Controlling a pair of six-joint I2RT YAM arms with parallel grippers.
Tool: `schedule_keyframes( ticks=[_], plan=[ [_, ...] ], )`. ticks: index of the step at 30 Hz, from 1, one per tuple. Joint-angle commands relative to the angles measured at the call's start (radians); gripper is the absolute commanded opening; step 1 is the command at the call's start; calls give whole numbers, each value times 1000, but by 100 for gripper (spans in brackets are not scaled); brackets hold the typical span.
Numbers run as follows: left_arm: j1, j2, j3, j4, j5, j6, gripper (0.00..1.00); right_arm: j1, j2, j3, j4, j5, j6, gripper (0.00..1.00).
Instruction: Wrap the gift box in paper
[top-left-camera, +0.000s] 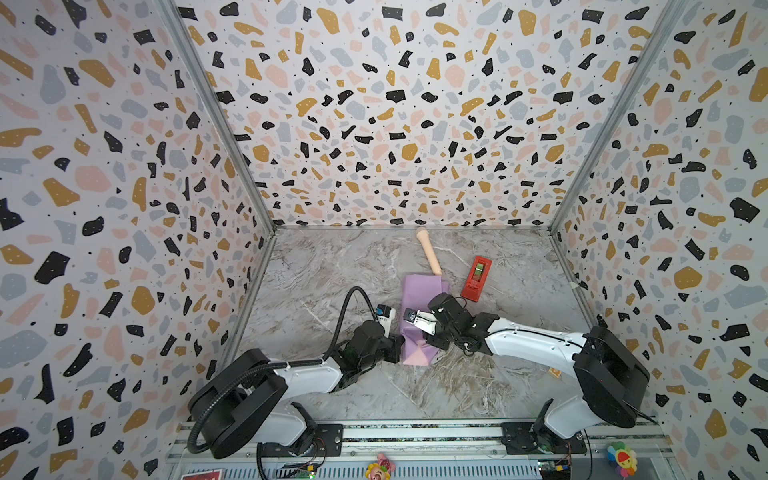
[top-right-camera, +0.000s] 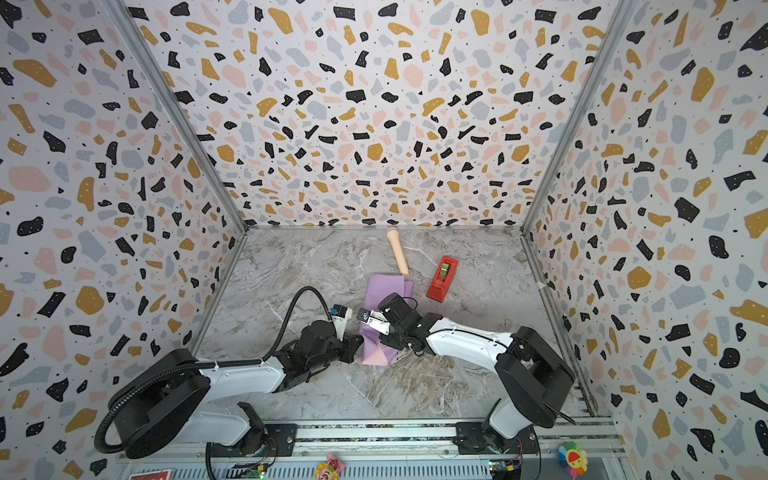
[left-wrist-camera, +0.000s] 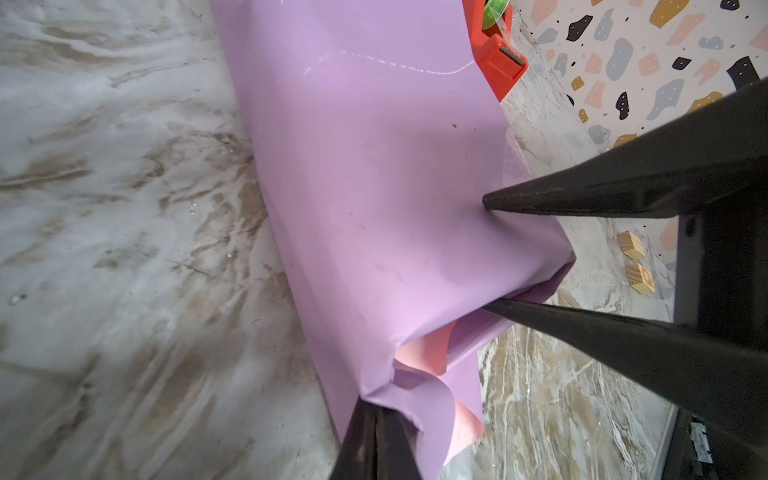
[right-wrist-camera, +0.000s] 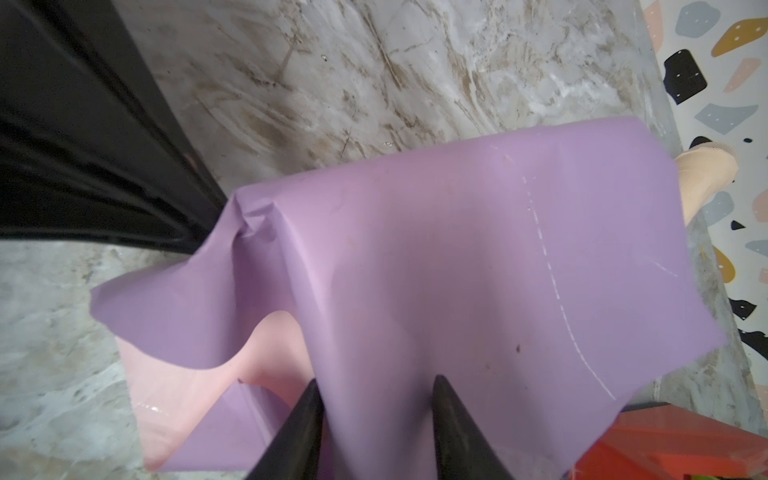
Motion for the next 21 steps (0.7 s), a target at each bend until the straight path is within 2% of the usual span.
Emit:
schedule_keyframes(
  ticks=[1,11,21],
  plan=[
    [-8,3,33,52,5,21,6,-4,31,-25,-114,-10,42,42],
    [23,-40,-9,-60,-84,22,5,-6,31,-27,-114,-5,44,41],
    [49,-33,52,-44,-34,30,5,-6,31,-25,-118,-9,48,40]
  ],
)
